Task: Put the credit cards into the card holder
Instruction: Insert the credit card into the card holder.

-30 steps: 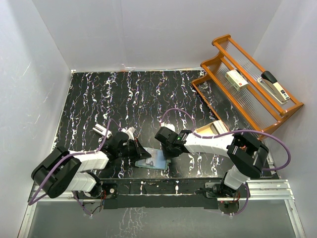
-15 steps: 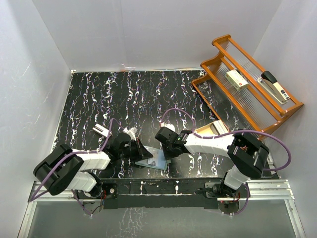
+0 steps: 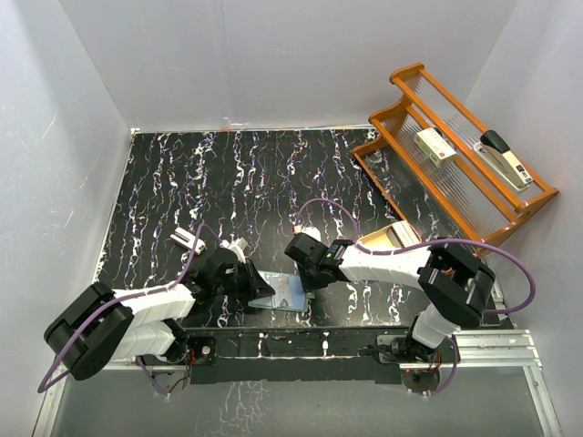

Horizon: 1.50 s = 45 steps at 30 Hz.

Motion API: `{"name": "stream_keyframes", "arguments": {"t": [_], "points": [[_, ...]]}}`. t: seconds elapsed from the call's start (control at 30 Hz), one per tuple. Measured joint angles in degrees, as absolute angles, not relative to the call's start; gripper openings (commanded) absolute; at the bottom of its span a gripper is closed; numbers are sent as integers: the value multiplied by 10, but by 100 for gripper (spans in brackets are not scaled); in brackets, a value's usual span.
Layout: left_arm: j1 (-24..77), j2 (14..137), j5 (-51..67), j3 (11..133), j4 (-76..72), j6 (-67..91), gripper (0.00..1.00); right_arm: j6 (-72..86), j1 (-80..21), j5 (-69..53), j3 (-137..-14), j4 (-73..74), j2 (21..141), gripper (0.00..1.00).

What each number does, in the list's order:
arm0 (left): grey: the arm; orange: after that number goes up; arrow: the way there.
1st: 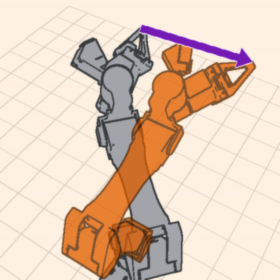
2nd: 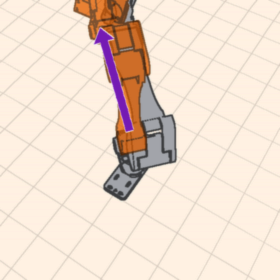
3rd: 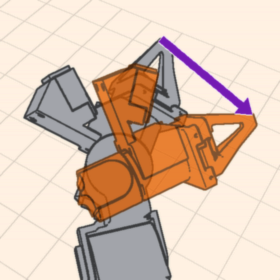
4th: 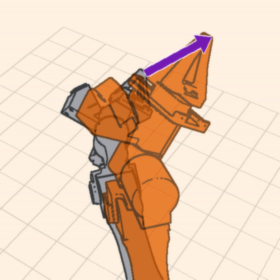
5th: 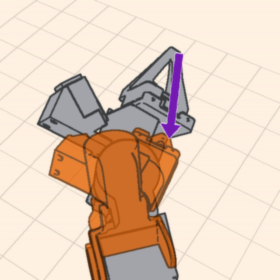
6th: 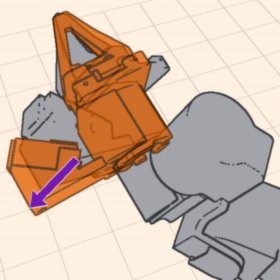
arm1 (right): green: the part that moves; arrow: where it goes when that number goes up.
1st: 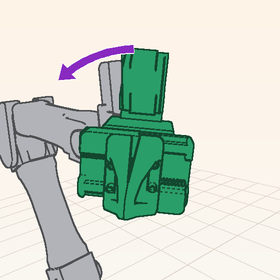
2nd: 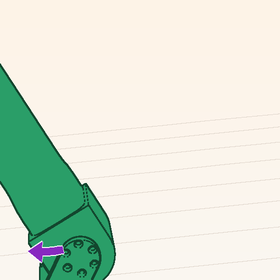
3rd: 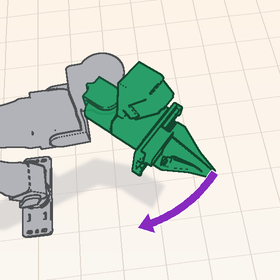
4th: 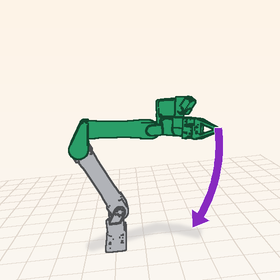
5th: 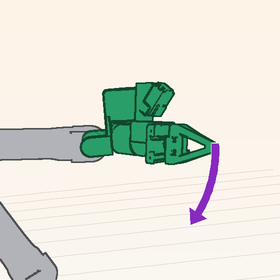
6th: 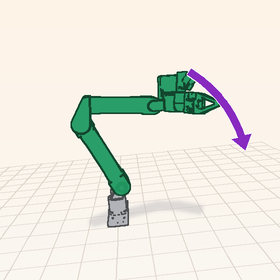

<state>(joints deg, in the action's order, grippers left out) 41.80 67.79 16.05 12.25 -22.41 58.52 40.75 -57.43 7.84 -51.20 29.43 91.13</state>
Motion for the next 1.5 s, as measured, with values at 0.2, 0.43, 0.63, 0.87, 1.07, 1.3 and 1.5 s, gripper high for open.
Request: {"name": "stream_keyframes", "arguments": {"t": [0.2,0.43,0.63,0.87,1.07,1.3,1.5], "points": [[418,696,166,124,-234,585,0,406,-574,78,-512,294,911,14],[418,717,179,134,-241,585,0,401,-575,78,-511,291,911,13],[418,737,187,144,-247,585,0,388,-575,77,-511,288,911,13],[419,769,197,161,-256,586,5,377,-576,76,-511,286,911,17],[420,759,191,165,-245,591,27,379,-576,83,-511,287,909,24],[421,729,180,165,-227,597,41,410,-576,105,-497,291,881,25],[421,738,182,165,-237,597,41,436,-576,107,-469,290,865,25]]}}
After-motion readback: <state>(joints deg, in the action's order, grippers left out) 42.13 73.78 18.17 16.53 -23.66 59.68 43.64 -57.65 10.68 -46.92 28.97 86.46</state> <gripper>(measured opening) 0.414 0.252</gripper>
